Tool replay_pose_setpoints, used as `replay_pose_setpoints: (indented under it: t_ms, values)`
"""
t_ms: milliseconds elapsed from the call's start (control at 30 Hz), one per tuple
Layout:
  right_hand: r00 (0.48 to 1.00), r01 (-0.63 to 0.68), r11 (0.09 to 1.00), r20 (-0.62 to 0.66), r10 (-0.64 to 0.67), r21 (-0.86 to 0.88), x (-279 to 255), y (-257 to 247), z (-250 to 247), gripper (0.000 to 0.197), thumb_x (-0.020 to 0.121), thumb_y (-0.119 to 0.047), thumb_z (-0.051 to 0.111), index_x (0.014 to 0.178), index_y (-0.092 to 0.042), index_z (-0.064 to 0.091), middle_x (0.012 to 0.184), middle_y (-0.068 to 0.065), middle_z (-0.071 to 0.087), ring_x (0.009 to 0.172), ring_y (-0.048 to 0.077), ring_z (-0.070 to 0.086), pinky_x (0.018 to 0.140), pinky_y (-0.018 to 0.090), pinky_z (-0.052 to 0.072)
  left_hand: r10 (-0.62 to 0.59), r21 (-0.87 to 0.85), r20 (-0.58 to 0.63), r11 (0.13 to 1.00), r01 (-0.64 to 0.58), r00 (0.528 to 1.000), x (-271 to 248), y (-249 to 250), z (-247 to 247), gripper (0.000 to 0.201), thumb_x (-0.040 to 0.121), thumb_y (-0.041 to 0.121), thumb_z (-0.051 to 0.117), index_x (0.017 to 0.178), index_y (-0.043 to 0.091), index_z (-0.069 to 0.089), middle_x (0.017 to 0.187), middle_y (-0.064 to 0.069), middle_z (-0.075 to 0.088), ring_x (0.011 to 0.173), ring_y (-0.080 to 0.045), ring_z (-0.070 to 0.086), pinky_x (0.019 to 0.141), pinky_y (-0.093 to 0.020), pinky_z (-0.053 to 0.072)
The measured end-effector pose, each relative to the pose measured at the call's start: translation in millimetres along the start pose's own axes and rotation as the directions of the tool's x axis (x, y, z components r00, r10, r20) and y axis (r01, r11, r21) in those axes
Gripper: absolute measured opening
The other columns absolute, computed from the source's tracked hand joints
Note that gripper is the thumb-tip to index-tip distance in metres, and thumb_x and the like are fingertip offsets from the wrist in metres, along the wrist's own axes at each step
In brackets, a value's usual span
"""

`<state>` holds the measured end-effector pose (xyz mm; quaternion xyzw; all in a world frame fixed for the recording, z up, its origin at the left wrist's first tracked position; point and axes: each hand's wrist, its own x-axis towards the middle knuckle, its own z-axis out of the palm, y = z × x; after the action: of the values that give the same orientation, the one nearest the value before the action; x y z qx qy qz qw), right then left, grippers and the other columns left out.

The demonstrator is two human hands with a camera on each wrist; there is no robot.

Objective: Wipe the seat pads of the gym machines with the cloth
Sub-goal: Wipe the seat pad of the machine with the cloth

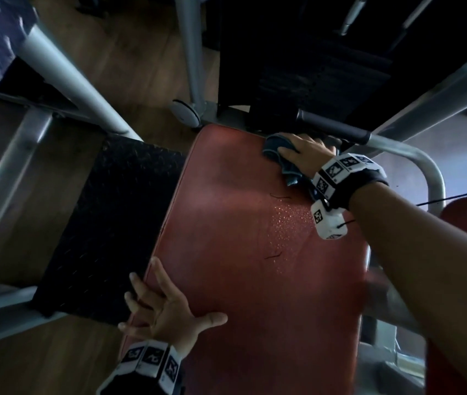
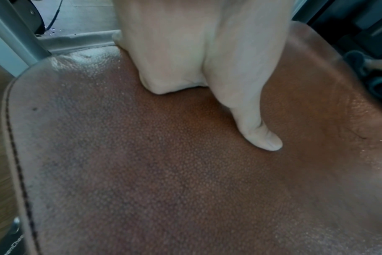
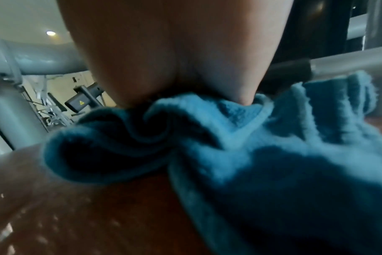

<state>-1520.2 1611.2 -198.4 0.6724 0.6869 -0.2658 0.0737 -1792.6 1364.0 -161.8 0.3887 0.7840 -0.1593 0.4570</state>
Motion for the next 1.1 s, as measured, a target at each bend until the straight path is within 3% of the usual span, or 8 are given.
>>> replay_pose_setpoints:
  t_ms: [100, 300, 400, 500, 700, 933, 1100]
  values:
    - [1.000, -0.010, 1.000, 0.006, 0.011, -0.010, 15, -34, 2, 0.048, 0.092, -0.064, 0.029, 0.138, -0.052, 0.030, 0.145, -0.002, 0.042, 0.130, 0.037, 0.039, 0.106, 0.059, 0.025, -0.006, -0.009, -0.007, 1.000, 0.006, 1.000, 2, -1, 2, 0.162, 0.039, 0.082, 0.072, 0.121, 0.031, -0.058, 0.145, -0.020, -0.044, 0.143, -0.044, -0.016, 0.110, -0.068, 0.005]
    - [0.994, 0.102, 0.995, 0.029, -0.102, -0.004, 38, -119, 11, 0.052, 0.097, -0.054, 0.037, 0.147, -0.039, 0.028, 0.147, 0.007, 0.035, 0.126, 0.047, 0.036, 0.104, 0.046, 0.031, -0.032, -0.005, -0.015, 0.999, 0.032, 0.999, 0, 3, 4, 0.163, 0.037, 0.081, 0.073, 0.120, 0.031, -0.059, 0.144, -0.019, -0.045, 0.143, -0.042, -0.018, 0.110, -0.068, 0.003]
    - [0.988, 0.152, 0.988, 0.033, -0.152, 0.000, 35, -111, 8, 0.053, 0.097, -0.053, 0.039, 0.147, -0.043, 0.024, 0.150, 0.004, 0.031, 0.130, 0.043, 0.033, 0.106, 0.046, 0.026, -0.039, 0.027, -0.007, 0.999, 0.039, 0.999, -1, 4, 1, 0.161, 0.040, 0.083, 0.070, 0.122, 0.028, -0.057, 0.144, -0.021, -0.043, 0.144, -0.042, -0.016, 0.111, -0.066, 0.008]
    - [0.992, 0.124, 0.991, 0.014, -0.125, 0.047, 36, -83, 8, 0.050, 0.093, -0.061, 0.038, 0.141, -0.054, 0.026, 0.145, 0.001, 0.038, 0.129, 0.040, 0.037, 0.103, 0.050, 0.027, -0.031, 0.015, -0.016, 0.999, 0.031, 0.999, 0, 3, 1, 0.162, 0.039, 0.082, 0.071, 0.119, 0.029, -0.059, 0.143, -0.020, -0.045, 0.143, -0.043, -0.016, 0.111, -0.067, 0.007]
    - [1.000, 0.014, 1.000, 0.019, -0.013, -0.004, 38, -100, 11, 0.045, 0.094, -0.060, 0.033, 0.138, -0.051, 0.031, 0.143, -0.001, 0.040, 0.128, 0.040, 0.037, 0.104, 0.058, 0.021, -0.031, -0.026, 0.002, 0.999, 0.031, 1.000, 6, -1, 5, 0.162, 0.041, 0.079, 0.075, 0.117, 0.030, -0.061, 0.138, -0.019, -0.051, 0.142, -0.043, -0.022, 0.110, -0.069, 0.004]
    - [0.990, 0.097, 0.994, -0.095, -0.103, -0.058, 29, -107, 22, 0.053, 0.092, -0.065, 0.035, 0.141, -0.052, 0.023, 0.148, -0.002, 0.034, 0.129, 0.038, 0.035, 0.103, 0.055, 0.024, -0.047, -0.026, 0.043, 0.998, 0.048, 0.998, 4, 1, 1, 0.161, 0.042, 0.078, 0.075, 0.116, 0.032, -0.061, 0.138, -0.018, -0.051, 0.141, -0.042, -0.024, 0.110, -0.069, 0.003]
    - [0.998, -0.002, 0.999, -0.068, -0.001, -0.046, 29, -106, 20, 0.054, 0.088, -0.070, 0.035, 0.138, -0.051, 0.027, 0.144, 0.001, 0.039, 0.126, 0.040, 0.037, 0.103, 0.056, 0.025, -0.053, -0.029, 0.062, 0.998, 0.055, 0.997, 4, 0, 0, 0.161, 0.044, 0.076, 0.078, 0.112, 0.032, -0.062, 0.136, -0.017, -0.054, 0.141, -0.042, -0.025, 0.110, -0.070, 0.002]
